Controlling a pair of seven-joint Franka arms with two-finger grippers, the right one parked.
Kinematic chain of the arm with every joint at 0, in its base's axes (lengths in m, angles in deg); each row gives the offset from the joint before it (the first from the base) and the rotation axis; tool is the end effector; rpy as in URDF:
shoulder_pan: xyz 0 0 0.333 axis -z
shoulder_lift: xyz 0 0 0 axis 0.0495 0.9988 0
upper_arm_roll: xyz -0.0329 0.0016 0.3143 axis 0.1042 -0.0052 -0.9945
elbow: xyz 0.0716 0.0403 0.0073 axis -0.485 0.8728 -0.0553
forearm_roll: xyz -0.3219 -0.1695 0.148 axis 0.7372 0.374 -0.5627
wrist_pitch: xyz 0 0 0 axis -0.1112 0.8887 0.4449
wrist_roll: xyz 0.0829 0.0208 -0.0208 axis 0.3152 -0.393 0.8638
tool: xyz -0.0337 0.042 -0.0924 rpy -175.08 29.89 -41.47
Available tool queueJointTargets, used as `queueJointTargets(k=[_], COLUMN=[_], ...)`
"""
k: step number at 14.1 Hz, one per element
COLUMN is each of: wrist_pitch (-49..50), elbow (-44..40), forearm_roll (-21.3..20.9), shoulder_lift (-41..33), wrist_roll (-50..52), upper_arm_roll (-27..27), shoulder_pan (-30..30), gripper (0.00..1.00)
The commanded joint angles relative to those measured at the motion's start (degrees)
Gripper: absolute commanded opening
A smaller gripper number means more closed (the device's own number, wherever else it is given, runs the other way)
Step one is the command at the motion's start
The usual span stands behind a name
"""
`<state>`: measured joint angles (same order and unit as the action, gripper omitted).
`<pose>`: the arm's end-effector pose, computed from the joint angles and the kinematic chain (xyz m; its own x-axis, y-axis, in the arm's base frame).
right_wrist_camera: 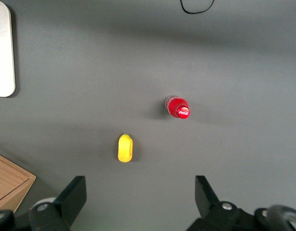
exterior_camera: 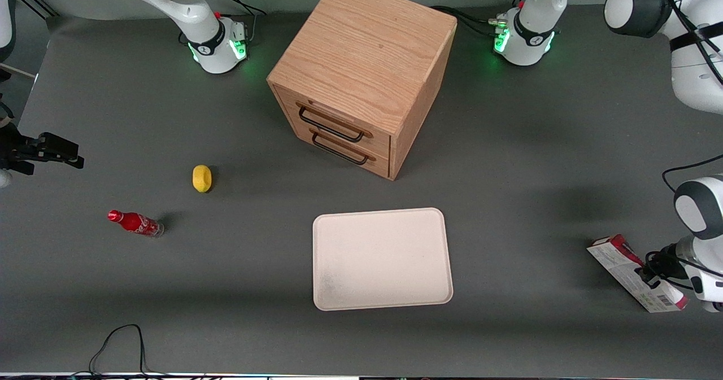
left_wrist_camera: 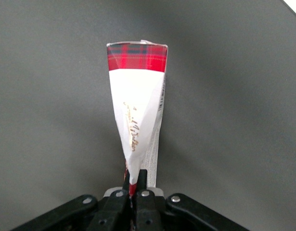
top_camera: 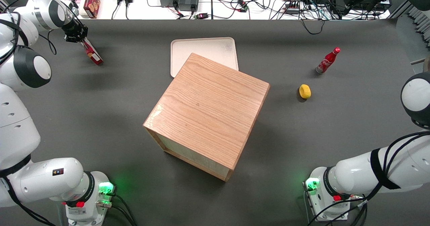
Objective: Place red cookie box on tray
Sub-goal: 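Close the left gripper on the cookie box and lift it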
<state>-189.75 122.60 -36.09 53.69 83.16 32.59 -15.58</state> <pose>0.7410 0.1618 0.2651 0.7394 0.6714 0.0500 0.6701 -0.7411 0.0420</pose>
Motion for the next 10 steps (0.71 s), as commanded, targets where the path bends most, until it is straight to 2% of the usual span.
queueJointTargets(k=[1, 4, 10], wrist_pitch=[11.8, 24.5, 35.1], elbow=[-9.7, -18.1, -21.1], forearm_roll=[-0.4, -0.5, -0.4], shoulder_lift=[-0.2, -1.5, -9.8], wrist_roll=[-1.1, -2.5, -2.6], upper_arm_roll=[0.1, -0.1, 0.1], shoulder_pan=[0.0, 0.1, -1.4], gripper=[0.00, 0.00, 0.00])
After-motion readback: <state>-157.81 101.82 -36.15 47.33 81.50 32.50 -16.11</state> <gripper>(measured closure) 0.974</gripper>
